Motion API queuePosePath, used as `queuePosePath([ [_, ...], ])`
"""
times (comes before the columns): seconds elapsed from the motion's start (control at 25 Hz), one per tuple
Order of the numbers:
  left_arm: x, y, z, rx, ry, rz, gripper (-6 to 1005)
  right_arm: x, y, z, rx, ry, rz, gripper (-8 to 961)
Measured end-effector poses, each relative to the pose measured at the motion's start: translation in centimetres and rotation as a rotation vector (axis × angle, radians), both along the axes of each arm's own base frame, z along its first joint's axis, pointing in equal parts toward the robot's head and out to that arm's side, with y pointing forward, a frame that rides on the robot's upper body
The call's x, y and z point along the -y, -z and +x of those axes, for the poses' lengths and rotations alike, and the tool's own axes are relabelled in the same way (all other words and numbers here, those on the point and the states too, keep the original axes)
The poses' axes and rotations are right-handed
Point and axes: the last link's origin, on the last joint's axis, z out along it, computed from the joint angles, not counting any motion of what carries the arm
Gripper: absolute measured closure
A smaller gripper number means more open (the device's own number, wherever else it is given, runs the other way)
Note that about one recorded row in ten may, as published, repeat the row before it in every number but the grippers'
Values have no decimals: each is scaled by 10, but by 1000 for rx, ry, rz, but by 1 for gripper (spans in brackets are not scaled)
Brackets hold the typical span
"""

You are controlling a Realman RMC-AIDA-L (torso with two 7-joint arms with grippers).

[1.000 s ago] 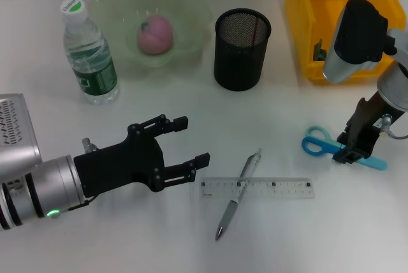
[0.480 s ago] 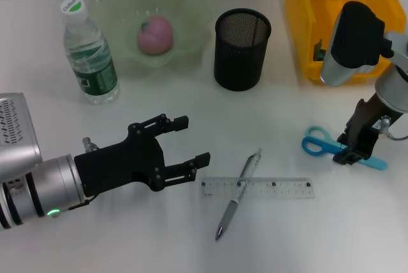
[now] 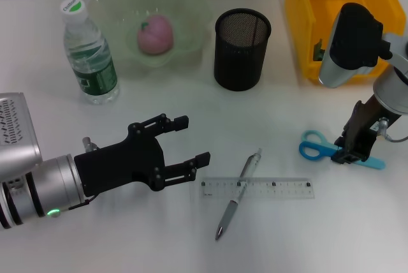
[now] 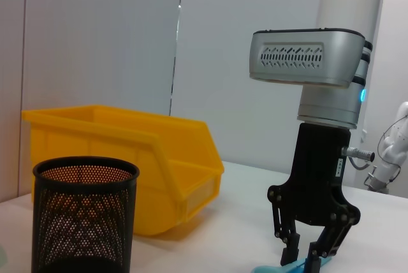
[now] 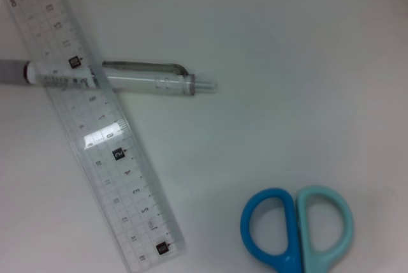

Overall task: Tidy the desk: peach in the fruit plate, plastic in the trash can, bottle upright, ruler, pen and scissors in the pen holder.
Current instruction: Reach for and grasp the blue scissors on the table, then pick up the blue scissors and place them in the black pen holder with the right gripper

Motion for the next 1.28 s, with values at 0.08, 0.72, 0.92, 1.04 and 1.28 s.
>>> queuePosePath([
  [0.08,0,0,0,0,0,0,202,0,0,0,0,0,0,670],
  [0.72,-2,-1,1,4,2,8,202,0,-31,-20,-231,-22,42,737],
  [0.92,-2,-3,4,22,14,10,202,5,-53,-16,-468,-60,102,736],
  [1.04,-3,-4,7,33,23,11,202,9,-61,-11,-574,-87,137,736],
  [1.28,-4,-8,12,68,36,16,203,29,-62,15,-881,-169,222,737],
])
